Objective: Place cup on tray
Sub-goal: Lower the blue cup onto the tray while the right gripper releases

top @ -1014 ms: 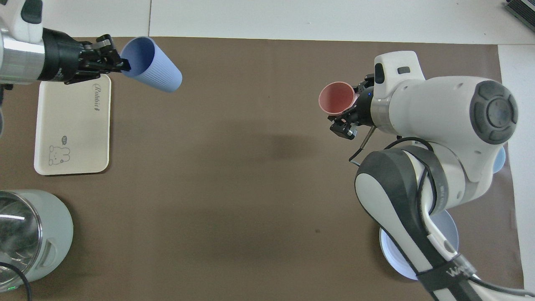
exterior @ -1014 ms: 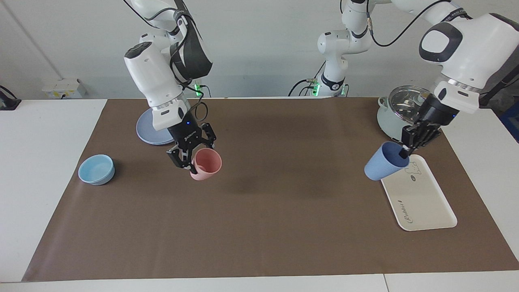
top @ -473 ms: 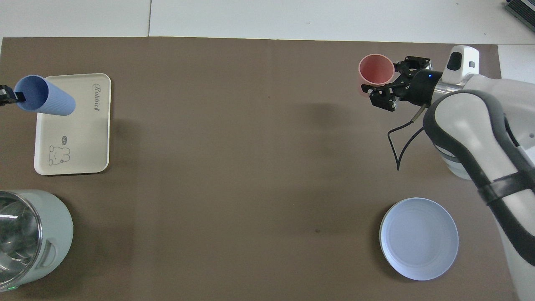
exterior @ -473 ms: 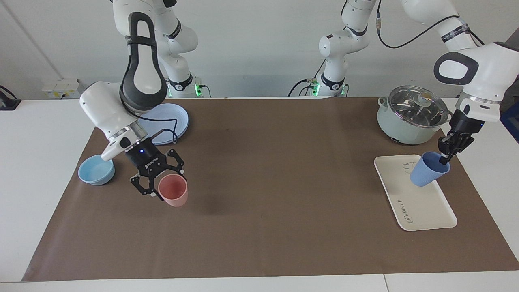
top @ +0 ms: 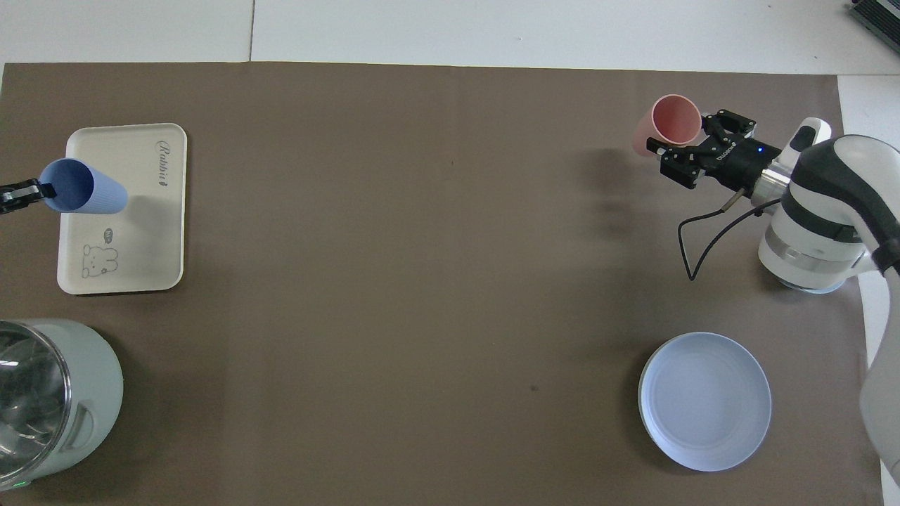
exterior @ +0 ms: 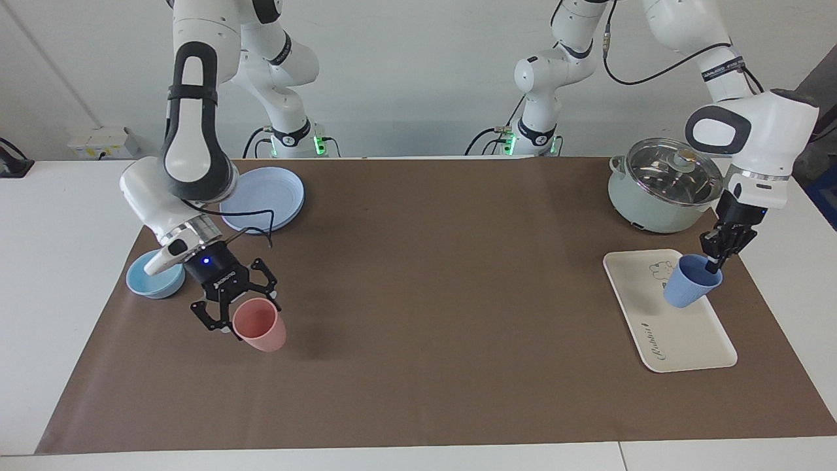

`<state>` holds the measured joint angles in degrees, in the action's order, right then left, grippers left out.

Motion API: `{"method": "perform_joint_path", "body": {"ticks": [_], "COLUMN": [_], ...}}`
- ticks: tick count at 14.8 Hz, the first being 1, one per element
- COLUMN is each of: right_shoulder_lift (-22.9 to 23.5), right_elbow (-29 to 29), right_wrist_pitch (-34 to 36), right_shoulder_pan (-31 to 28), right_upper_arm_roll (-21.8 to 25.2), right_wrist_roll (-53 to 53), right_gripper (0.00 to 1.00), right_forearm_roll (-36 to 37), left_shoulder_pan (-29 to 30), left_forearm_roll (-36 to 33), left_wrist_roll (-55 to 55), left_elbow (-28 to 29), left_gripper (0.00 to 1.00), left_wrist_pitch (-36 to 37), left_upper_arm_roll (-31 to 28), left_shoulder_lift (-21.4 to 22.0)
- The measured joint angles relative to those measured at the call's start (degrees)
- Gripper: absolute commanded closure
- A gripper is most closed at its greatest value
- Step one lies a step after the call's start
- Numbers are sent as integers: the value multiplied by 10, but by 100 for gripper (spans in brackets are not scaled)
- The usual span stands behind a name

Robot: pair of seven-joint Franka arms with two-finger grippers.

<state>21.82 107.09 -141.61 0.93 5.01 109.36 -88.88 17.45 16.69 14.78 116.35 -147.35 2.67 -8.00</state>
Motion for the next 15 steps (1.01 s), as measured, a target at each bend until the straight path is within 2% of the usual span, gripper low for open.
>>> {"method": "perform_joint_path", "body": {"ticks": [3, 7, 9, 10, 11, 12, 13, 15], "right_shoulder_lift": [25, 31, 31, 31, 31, 31, 31, 31], "right_elbow": [3, 14, 22, 27, 31, 34, 35, 36], "right_wrist_pitch": [40, 47, 47, 47, 47, 47, 47, 47], "right_shoulder_pan": [-29, -39, -39, -39, -39, -39, -39, -39], "right_upper_arm_roll": [0, -1, -2, -2, -2, -2, -2, -2], "right_wrist_roll": [72, 101, 119, 128, 136, 140, 142, 142], "right_gripper": [100, 100, 100, 97, 65, 1, 0, 0], "right_forearm_roll": [-29, -35, -47, -49, -50, -50, -50, -51], "left_shoulder_pan": [0, 0, 0, 0, 1, 1, 1, 1], "left_forearm_roll": [0, 0, 0, 0, 0, 0, 0, 0], "left_wrist_roll": [0, 0, 0, 0, 0, 1, 1, 2], "left_elbow": [2, 7, 9, 9, 9, 9, 9, 9], "left_gripper": [100, 100, 75, 57, 36, 16, 0, 0], "left_wrist_pitch": [-9, -12, -13, -14, -14, -14, -15, -16], "left_upper_arm_roll": [1, 1, 1, 1, 1, 1, 1, 1], "left_shoulder_lift": [-11, -17, -17, -17, -17, -17, -17, -17]}}
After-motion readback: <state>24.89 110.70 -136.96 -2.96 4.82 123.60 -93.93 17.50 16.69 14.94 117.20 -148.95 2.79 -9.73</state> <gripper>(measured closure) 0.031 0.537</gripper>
